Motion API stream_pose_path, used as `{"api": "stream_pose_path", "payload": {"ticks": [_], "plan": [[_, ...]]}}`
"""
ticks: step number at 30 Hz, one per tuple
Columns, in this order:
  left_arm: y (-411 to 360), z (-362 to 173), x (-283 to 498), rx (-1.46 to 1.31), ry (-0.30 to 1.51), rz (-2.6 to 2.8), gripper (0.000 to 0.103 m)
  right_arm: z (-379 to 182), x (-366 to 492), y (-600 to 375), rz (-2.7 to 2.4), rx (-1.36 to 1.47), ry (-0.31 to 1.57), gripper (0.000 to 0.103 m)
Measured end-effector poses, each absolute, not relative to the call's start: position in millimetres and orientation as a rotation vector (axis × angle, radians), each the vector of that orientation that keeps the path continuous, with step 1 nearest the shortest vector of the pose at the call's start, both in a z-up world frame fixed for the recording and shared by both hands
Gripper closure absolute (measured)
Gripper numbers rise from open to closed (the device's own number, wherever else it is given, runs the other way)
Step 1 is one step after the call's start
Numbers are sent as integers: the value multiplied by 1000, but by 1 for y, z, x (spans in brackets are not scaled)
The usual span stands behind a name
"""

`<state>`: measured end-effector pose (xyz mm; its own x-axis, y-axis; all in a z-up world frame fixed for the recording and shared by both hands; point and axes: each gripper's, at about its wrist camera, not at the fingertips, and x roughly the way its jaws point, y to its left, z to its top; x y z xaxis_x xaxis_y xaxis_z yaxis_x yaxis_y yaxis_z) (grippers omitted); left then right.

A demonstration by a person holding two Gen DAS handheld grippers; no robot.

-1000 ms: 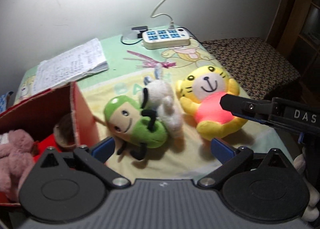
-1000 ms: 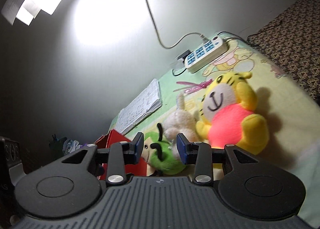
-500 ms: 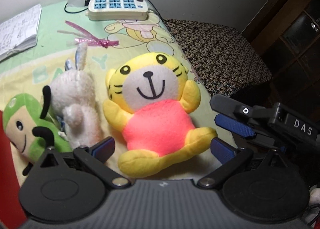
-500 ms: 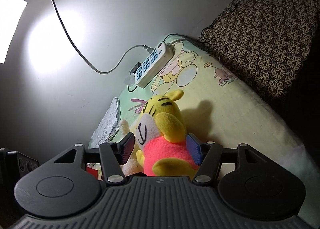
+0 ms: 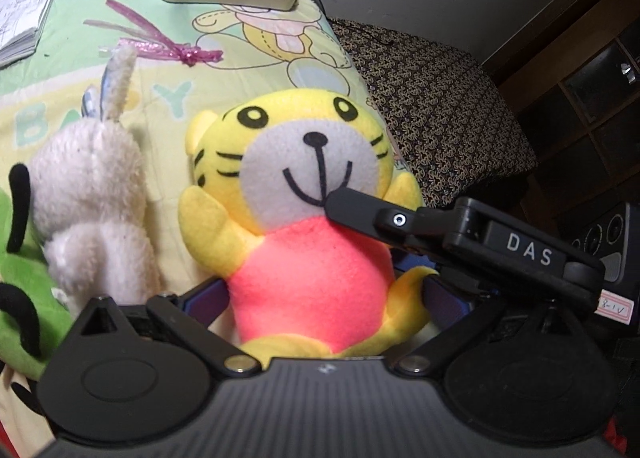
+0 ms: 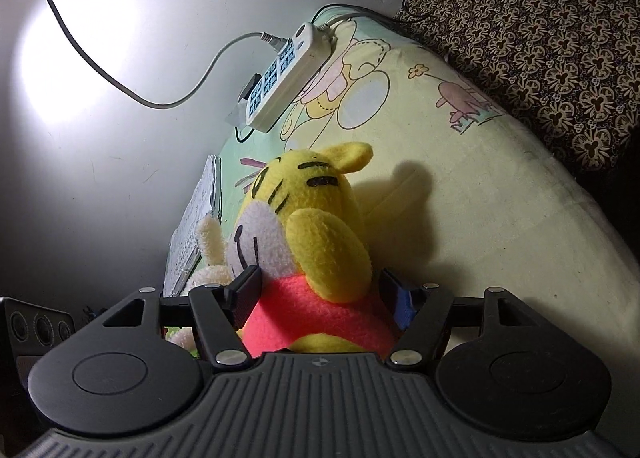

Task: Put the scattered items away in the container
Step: 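Close both grippers on the yellow tiger plush's pink belly, then lift the yellow tiger with both grippers and carry it over the red box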

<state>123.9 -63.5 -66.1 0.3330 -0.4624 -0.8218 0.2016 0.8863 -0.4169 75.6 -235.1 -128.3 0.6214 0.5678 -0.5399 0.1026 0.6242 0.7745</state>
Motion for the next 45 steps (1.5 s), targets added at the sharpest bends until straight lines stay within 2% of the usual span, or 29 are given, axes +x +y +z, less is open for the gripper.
{"api": "stream_pose_path", "payload": {"ticks": [4,5,11,18,27,37,45], "plan": [[-65,-66,125,-225,1141,-437,2,-133,83,-231,351,879,897,35],[-66,-66,125,-221,1141,-436,2,-134,84,-231,372,889,905,43],[-69,-62,116,-194,1142,-449,2,-122,73,-231,394,874,906,52],[-71,-46,81,-192,1126,-519,2,-97,36,-235,373,851,893,52],[-59,-9,19,-98,1004,-592,2,-59,-12,-213,337,806,807,52],[31,26,-27,-97,924,-563,2,-24,-47,-122,389,733,736,52],[115,53,-40,-87,834,-497,2,8,-42,-40,436,631,682,52]]}}
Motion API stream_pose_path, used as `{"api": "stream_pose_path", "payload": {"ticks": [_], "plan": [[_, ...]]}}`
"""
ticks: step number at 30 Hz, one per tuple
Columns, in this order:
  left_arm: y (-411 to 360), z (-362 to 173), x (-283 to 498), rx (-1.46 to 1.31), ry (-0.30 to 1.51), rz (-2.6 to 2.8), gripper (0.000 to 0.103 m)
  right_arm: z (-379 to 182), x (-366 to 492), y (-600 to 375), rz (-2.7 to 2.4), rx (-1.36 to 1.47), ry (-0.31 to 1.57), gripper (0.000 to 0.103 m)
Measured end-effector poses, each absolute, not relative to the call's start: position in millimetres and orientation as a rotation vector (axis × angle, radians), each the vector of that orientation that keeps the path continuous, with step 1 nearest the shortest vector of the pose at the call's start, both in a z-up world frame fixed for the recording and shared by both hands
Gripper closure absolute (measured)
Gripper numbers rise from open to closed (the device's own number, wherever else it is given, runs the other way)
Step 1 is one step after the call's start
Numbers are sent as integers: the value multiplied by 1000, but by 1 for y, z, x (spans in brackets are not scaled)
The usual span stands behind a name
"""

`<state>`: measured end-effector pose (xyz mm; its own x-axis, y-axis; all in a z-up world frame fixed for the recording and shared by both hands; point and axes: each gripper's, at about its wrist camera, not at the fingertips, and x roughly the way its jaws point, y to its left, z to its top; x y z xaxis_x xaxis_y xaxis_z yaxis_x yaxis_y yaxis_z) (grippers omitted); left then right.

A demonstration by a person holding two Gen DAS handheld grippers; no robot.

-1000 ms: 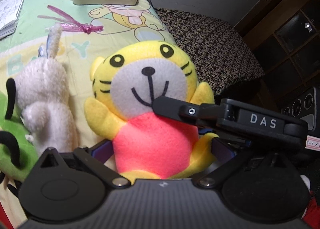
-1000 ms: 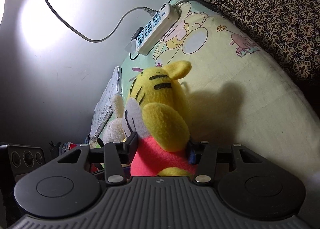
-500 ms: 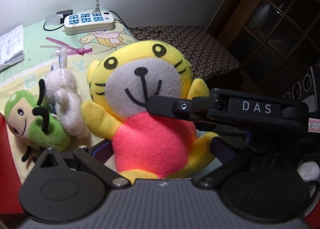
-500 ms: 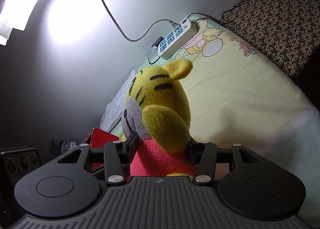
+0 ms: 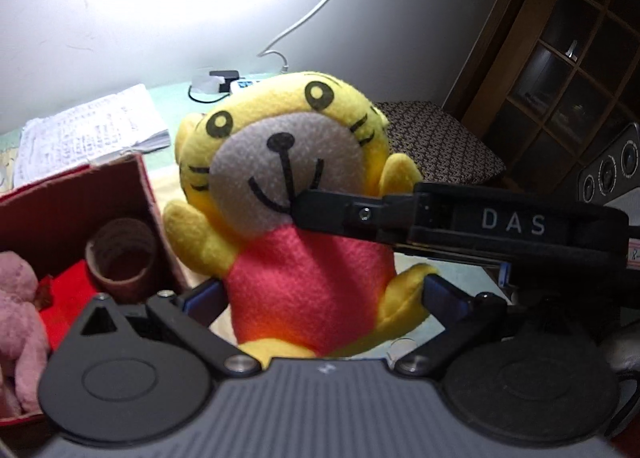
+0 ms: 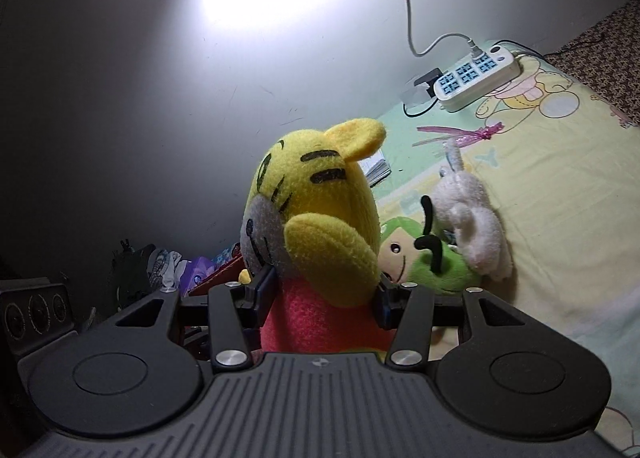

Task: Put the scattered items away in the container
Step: 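Lift the yellow tiger with both grippers and carry it over the red box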

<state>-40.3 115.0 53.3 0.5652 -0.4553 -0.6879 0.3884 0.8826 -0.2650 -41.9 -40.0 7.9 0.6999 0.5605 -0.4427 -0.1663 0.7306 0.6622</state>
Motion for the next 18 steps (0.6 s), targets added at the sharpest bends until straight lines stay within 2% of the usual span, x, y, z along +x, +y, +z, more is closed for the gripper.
{"api": "stream_pose_path", "payload": {"ticks": [6,18], "plan": [[160,69,-49,-34,736,-460,2,20,-29,13,350,515,662,52],[204,55,-31,-53,775,-457,2,31,-16,59,285,469,624,61]]}}
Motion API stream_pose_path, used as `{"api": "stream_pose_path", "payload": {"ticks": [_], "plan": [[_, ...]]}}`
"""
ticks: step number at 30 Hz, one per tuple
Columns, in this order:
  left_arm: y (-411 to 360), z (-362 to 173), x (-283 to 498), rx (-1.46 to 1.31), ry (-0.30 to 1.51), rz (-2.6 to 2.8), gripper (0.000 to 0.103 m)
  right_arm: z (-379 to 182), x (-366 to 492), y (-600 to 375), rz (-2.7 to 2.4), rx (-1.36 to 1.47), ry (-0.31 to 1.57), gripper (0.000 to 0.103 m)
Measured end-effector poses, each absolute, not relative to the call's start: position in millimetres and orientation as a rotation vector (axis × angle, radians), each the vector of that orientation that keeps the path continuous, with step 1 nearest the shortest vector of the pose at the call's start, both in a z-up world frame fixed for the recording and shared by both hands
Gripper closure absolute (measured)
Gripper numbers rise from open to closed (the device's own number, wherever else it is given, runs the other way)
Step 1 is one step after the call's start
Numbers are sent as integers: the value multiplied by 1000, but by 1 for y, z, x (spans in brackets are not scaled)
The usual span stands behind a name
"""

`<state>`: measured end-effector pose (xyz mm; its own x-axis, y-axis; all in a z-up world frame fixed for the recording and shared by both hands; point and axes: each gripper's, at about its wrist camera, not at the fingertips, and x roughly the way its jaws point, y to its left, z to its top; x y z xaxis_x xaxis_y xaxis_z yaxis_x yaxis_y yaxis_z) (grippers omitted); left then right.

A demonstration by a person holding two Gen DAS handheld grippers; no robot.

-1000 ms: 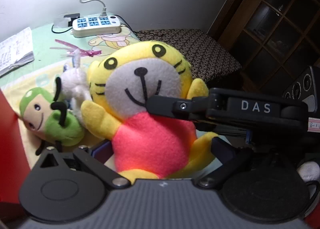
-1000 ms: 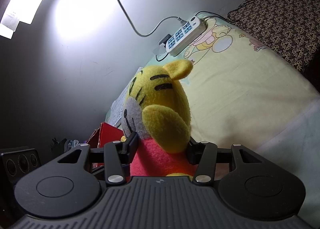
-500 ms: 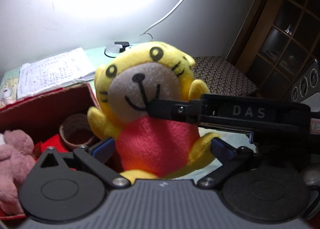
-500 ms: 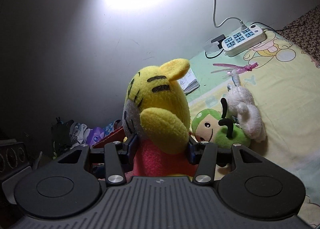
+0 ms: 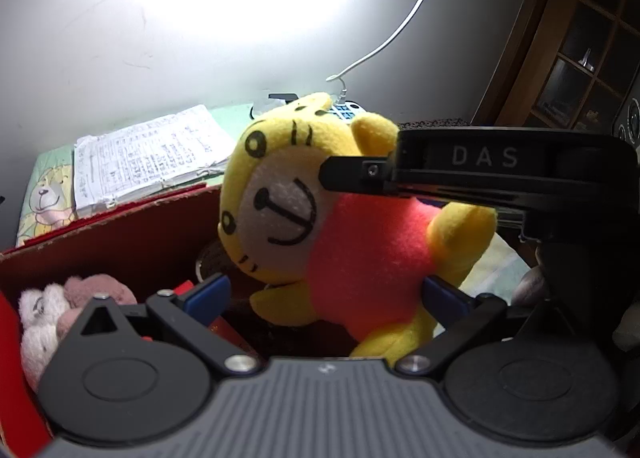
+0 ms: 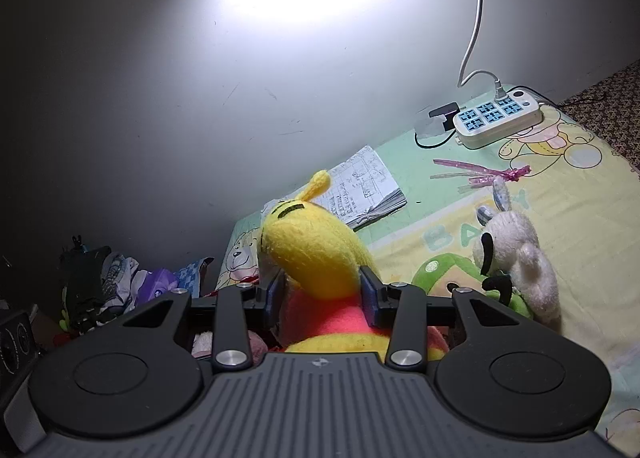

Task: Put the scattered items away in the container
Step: 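Lift the yellow tiger with both grippers and carry it over the red box, then lower the tiger into the box beside the teddy bear with both grippers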

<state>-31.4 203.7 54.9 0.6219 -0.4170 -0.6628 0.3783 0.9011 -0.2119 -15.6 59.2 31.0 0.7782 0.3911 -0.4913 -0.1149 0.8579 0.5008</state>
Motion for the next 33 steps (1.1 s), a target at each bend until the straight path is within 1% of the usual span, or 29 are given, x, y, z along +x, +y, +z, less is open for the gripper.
{"api": "stream_pose_path", "payload": {"ticks": [5,10,16,19,23,30,33], "plan": [[225,52,-19,-104,775,-472,1,30,-5,69,276,512,600,70],[238,50,-7,-110,758,-441,1,21,5,81,249,546,587,71],[258,26,10,-218,851,-480,0,17,-3,100,234,393,573,71],[263,26,3,-195,840,-478,0,14,-9,101,254,427,578,71],[271,20,-2,-148,845,-401,0,9,-15,113,257,400,548,71],[276,5,12,-143,923,-304,0,-11,-14,122,226,410,531,71],[269,0,14,-100,946,-273,1,-19,-15,120,204,384,565,71]]}}
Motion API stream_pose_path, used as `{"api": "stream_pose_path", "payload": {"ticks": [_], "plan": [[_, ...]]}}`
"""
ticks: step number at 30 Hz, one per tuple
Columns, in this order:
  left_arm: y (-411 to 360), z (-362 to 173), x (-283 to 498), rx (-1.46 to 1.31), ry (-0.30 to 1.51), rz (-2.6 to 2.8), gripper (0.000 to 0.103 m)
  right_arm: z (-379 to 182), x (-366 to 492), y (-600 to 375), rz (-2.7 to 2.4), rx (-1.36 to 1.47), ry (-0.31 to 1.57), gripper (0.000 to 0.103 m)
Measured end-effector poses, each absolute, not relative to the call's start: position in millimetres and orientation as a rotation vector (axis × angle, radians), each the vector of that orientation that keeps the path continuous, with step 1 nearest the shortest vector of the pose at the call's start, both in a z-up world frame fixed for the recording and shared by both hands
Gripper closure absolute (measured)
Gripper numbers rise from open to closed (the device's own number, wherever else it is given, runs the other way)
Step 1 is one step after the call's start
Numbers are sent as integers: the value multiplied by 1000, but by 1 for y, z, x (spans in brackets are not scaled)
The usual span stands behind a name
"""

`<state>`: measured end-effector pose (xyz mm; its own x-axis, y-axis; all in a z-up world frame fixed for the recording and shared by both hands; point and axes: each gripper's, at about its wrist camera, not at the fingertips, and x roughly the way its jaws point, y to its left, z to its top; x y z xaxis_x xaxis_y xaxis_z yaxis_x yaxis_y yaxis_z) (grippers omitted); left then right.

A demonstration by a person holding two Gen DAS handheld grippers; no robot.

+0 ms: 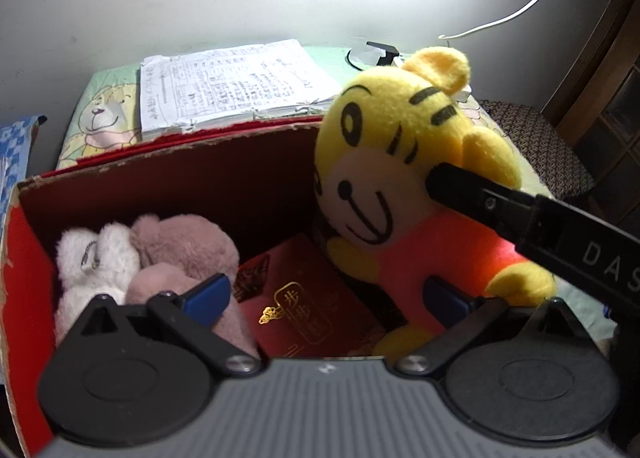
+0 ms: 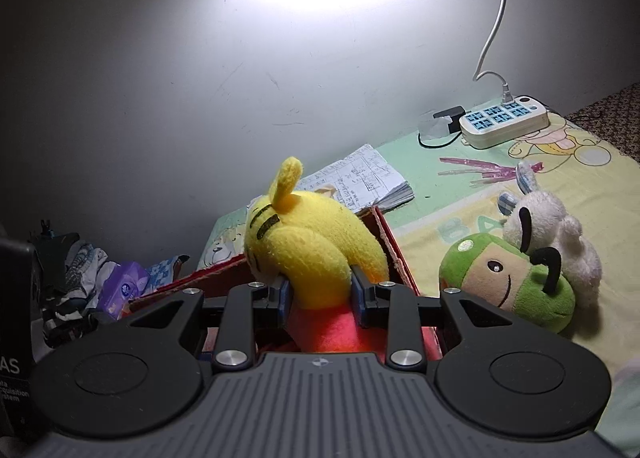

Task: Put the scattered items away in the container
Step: 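Lower the tiger into the box beside the teddy bear with both grippers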

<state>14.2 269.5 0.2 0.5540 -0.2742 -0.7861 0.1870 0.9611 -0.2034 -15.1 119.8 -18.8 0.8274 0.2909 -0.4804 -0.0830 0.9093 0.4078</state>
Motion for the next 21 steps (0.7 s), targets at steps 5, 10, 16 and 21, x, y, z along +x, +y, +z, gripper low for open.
{"api": "stream_pose_path", "payload": {"ticks": [5,10,16,21], "plan": [[257,-4,11,-37,946,-272,1,-29,-21,111,164,386,614,73],[253,-3,13,-23,943,-274,4,-31,-6,113,165,366,654,73],[249,-4,15,0,955,-275,5,-21,3,113,177,336,750,72],[244,-1,12,7,950,-291,5,-13,8,100,220,381,786,67]]}}
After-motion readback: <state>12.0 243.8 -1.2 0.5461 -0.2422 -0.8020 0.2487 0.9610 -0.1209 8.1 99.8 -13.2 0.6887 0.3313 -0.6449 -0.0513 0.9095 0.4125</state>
